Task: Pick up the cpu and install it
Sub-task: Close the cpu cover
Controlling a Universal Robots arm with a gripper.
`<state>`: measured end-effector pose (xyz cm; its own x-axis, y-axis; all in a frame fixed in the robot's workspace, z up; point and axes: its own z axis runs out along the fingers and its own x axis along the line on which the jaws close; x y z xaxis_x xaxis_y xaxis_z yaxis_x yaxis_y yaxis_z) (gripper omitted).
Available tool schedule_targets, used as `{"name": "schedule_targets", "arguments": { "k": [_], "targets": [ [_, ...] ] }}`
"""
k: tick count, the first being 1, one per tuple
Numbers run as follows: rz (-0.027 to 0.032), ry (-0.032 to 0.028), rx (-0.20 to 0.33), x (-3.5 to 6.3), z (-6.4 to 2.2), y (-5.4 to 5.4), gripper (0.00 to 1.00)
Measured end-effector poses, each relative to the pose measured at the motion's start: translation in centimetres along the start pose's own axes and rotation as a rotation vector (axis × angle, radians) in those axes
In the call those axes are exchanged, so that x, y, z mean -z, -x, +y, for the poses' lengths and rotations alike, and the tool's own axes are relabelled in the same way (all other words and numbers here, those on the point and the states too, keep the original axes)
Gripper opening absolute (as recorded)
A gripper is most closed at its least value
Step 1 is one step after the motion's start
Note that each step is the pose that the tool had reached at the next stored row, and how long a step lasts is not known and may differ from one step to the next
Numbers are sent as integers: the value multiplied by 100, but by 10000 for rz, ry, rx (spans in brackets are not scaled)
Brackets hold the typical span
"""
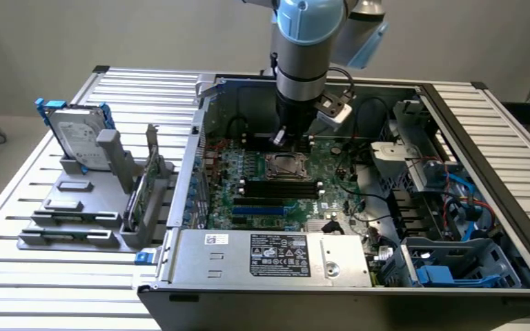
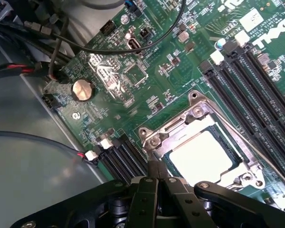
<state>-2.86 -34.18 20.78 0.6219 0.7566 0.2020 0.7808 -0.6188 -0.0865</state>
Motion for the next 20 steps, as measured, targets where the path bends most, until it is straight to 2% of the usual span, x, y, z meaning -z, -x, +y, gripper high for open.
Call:
{"name": "schedule_targets", "arguments": {
  "k": [2, 4, 7, 12, 20],
  "targets": [
    [-46, -51, -65, 27, 13, 14, 11],
    [-69, -76, -104, 55, 28, 29, 11],
    [-70, -76, -115, 117, 42, 54, 11],
    [-68, -77, -115, 288, 67, 110, 11],
    [-74, -73, -115, 424, 153, 264, 11]
  ]
}}
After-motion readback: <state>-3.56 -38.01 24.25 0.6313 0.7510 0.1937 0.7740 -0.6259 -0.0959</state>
